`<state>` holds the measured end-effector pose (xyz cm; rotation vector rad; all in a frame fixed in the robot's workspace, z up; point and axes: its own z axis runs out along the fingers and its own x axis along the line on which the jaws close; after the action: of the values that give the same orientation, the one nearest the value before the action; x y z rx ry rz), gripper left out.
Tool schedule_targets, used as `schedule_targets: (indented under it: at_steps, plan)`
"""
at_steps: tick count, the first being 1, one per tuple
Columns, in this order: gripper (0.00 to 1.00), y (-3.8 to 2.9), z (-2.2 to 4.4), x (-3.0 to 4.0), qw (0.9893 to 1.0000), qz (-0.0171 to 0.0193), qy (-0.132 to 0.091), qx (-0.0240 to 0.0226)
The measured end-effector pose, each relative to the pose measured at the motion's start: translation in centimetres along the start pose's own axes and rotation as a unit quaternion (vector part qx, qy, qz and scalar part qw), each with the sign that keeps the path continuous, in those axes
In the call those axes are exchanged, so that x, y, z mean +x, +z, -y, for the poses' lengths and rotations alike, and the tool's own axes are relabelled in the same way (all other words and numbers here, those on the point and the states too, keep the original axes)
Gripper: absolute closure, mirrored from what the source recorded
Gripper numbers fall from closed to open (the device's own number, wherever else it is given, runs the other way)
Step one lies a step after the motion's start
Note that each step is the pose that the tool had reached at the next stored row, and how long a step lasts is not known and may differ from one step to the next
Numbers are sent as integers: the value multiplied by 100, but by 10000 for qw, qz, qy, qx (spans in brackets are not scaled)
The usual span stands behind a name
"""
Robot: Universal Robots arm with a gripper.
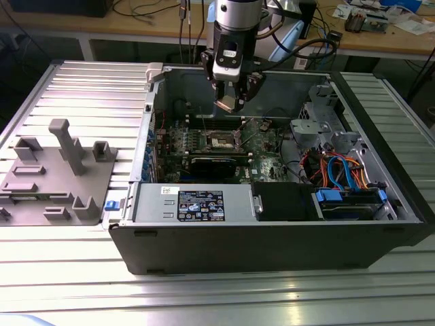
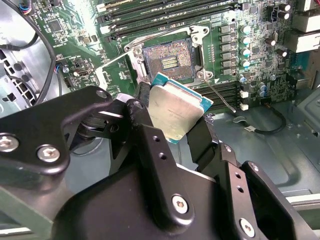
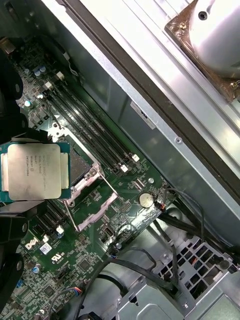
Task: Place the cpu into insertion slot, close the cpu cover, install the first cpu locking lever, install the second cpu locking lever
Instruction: 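Place the cpu into insertion slot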
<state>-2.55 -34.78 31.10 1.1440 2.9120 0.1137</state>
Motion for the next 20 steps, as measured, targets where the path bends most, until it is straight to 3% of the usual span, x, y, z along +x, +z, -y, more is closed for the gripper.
schedule_targets:
  at_steps: [20]
  plan:
    - [46,4,0,0,9999,7,103,-1]
